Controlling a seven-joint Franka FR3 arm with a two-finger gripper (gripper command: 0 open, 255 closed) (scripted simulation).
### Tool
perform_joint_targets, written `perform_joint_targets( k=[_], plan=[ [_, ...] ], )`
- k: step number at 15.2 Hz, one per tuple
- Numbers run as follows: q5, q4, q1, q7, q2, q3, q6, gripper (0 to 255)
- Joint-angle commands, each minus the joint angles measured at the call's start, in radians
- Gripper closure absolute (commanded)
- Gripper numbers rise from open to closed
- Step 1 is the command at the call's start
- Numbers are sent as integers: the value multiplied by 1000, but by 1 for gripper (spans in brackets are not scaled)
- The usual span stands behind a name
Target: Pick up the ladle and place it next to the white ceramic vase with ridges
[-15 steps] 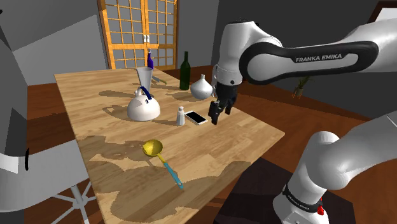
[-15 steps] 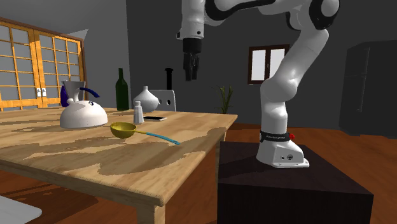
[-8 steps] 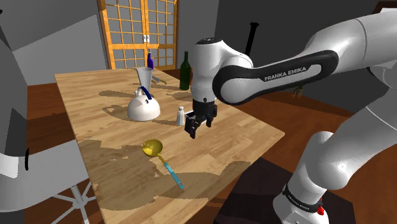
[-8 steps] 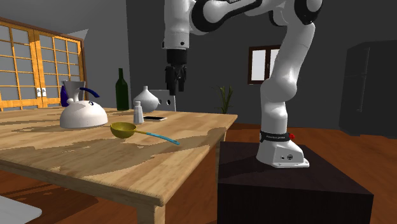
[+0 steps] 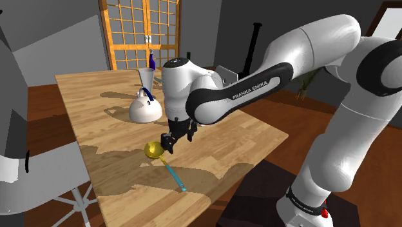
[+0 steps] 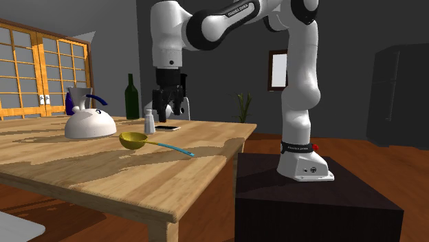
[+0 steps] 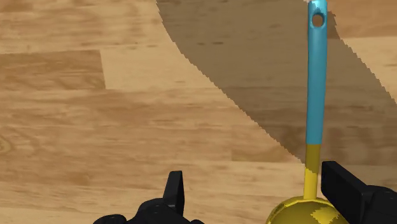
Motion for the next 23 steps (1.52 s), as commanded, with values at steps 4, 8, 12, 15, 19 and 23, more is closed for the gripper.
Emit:
perform_joint_targets(
  k=[4, 8, 12, 15, 19, 23],
  plan=[
    [-142, 170, 46, 163, 229, 16, -7, 0],
    [-194, 222, 76, 215, 317, 2, 7, 0],
    [-215, 197, 76, 228, 341, -7, 51, 0],
    [-224, 188, 76, 233, 351, -11, 68, 0],
    [-224, 188, 76, 233, 351, -11, 68, 0],
    [-224, 188, 76, 233, 351, -11, 67, 255]
  ],
)
